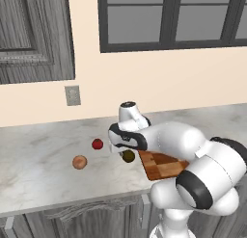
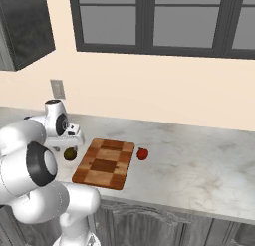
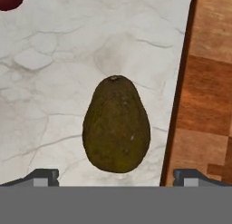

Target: Place the avocado, onion, tomato, and bell pepper on the cutting board.

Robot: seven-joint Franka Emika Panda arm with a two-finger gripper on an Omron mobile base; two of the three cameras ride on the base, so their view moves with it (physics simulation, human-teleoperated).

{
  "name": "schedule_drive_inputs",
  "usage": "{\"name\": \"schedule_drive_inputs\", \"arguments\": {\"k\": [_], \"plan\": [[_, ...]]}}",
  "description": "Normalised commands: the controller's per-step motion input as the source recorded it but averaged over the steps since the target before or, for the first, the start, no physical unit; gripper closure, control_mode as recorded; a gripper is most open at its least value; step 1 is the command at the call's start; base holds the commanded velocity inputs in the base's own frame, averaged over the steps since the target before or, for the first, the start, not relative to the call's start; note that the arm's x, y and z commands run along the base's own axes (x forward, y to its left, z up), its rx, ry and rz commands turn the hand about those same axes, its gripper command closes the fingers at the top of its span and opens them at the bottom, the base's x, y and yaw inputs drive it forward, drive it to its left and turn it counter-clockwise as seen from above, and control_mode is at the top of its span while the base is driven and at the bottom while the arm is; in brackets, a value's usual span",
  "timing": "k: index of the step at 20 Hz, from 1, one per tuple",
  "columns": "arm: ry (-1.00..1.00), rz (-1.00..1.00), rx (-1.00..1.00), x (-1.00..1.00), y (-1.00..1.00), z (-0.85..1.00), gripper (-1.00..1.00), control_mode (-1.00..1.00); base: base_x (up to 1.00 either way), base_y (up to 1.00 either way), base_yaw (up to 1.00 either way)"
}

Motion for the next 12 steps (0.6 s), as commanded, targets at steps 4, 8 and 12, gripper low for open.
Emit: {"name": "schedule_drive_inputs", "arguments": {"k": [4,8,12], "plan": [[0.00,0.00,0.00,0.07,-0.03,-0.21,-1.00,-1.00,0.00,0.00,0.00],[0.01,0.00,0.00,0.05,0.00,-0.18,-1.00,-1.00,0.00,0.00,0.00],[0.00,0.00,0.00,0.03,0.00,-0.12,-1.00,-1.00,0.00,0.00,0.00]]}}
